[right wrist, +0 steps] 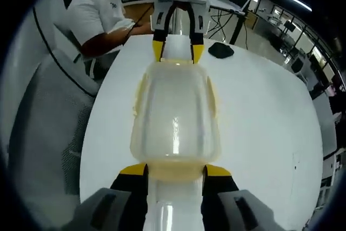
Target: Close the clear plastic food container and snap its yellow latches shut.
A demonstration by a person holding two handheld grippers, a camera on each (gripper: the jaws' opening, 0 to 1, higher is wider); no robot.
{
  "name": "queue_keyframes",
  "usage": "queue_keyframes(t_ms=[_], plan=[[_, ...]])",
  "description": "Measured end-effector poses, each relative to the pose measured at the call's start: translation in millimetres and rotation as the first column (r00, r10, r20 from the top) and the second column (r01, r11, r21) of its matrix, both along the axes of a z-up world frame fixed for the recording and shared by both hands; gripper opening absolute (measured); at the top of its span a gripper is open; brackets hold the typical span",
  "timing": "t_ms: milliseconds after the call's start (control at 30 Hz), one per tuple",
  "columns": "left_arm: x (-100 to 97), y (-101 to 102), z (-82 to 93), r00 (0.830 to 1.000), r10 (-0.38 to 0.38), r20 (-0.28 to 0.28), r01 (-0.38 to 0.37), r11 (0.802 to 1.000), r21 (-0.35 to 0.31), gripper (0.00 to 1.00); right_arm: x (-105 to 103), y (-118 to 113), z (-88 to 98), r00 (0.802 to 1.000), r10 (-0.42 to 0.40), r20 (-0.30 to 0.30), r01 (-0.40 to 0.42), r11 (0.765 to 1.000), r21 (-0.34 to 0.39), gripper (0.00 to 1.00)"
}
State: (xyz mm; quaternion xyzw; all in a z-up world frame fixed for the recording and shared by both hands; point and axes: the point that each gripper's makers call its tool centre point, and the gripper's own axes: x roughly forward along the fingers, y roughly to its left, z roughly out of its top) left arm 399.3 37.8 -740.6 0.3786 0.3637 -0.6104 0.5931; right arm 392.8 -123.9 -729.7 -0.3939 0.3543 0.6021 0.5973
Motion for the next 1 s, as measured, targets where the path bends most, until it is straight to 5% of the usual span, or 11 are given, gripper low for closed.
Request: queue_keyframes(t_ms=[267,1000], plan=[[-1.2,-27,29.4,0.999,0.038,0.011,-0.038,0.999,0.001,0.37,3,-27,18.6,1.000,0.013,0.021,-0.014,0.999,0.041,0.36],[5.0,-143,57.5,0.998,-0.004,0.058,0.004,1.000,-0.001,0.37,2,-142,45.5,0.998,-0.027,0.058,0.025,0.999,0.035,0.36]])
